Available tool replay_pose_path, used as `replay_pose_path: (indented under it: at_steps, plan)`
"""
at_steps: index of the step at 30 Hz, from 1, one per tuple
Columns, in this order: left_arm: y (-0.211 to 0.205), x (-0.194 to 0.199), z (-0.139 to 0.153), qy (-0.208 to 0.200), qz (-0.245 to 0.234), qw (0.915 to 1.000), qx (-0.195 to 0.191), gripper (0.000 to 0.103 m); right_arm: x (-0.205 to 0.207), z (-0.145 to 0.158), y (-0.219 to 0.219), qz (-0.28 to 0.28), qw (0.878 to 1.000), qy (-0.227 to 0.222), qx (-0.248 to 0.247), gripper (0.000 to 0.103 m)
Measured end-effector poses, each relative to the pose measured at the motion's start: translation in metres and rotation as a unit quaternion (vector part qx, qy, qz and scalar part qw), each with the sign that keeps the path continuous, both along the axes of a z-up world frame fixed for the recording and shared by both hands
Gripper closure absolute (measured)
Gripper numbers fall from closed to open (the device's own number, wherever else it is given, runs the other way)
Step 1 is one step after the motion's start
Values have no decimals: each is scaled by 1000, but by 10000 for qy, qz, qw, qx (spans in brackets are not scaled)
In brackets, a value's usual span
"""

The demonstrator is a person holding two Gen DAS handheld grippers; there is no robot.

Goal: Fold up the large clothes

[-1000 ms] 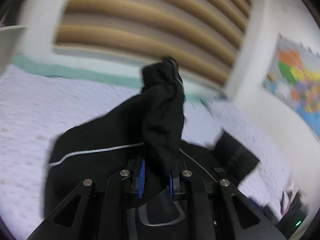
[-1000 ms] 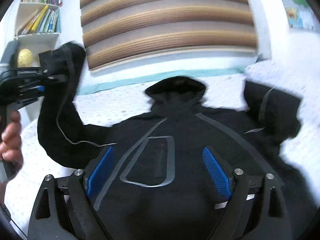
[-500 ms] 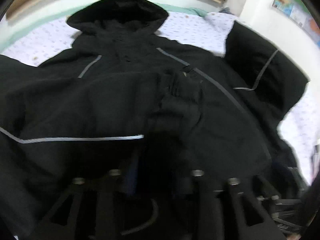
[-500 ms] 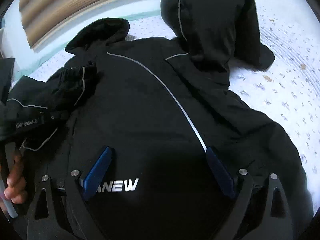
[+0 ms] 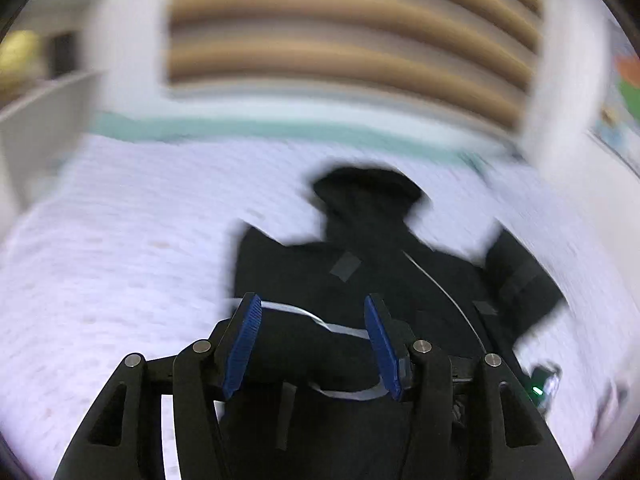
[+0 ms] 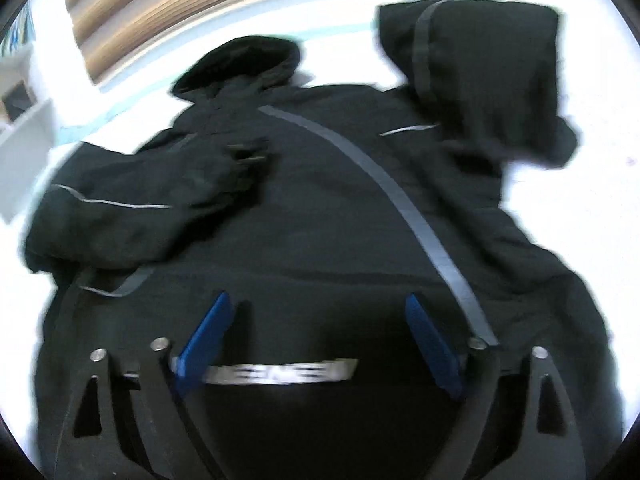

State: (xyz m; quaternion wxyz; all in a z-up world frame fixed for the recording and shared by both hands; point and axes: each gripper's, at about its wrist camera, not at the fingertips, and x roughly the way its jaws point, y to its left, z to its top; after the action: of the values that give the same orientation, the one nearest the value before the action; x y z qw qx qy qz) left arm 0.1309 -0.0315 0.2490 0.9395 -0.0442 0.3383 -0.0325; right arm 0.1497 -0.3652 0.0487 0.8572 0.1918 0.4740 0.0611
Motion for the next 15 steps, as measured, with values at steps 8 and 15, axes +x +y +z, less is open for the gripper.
replay_pose_path:
  at_steps: [8, 15]
  plan:
    - [-11, -3, -61, -381, -504, 9975, 325, 34, 67, 23, 17, 82, 9988, 293, 377, 34]
    - [13, 55, -141, 219, -656, 9976, -31, 35, 106, -29, 14, 0, 9900, 625, 1264, 26]
